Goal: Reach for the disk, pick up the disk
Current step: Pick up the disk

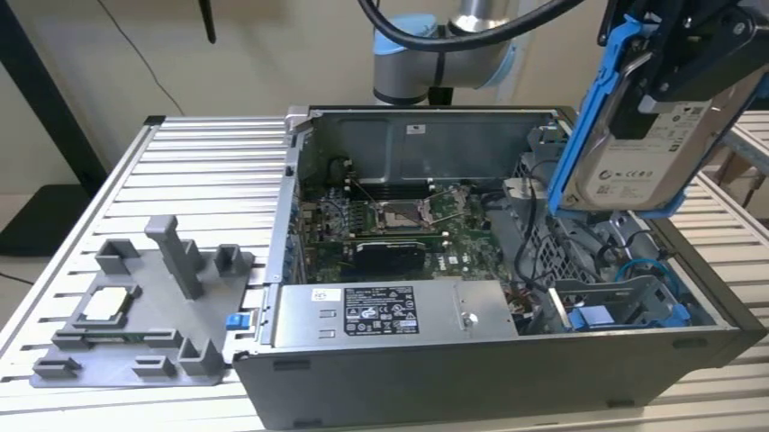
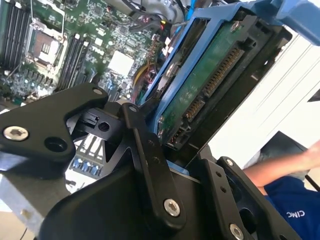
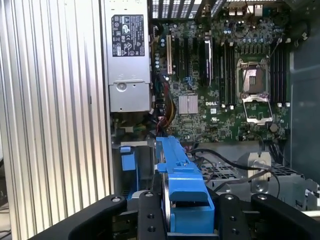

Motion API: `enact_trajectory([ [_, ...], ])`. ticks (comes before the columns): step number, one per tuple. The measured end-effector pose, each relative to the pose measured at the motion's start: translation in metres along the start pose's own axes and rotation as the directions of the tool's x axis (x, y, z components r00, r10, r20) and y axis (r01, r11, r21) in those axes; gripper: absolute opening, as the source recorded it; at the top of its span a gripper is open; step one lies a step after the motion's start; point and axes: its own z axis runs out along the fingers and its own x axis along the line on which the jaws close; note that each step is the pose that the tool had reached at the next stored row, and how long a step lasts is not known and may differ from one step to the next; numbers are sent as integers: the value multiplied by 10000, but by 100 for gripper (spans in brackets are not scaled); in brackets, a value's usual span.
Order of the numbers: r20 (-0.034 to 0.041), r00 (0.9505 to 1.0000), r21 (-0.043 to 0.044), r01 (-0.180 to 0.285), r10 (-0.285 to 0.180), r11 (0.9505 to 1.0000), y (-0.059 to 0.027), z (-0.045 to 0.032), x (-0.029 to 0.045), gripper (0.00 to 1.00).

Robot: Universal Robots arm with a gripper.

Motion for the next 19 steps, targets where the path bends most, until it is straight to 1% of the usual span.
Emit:
enact_trajectory([
  [8, 1, 10000, 3, 2, -2, 10000, -30, 139, 8, 0],
  [10, 5, 10000, 3, 0, 0, 10000, -50, 171, 13, 0],
  [12, -1, 10000, 3, 1, -1, 10000, -86, 188, 32, 0],
  [15, 2, 10000, 3, 1, -1, 10000, -152, 208, 111, 0],
  [19, 2, 10000, 4, -2, 2, 10000, -166, 238, 259, 0],
])
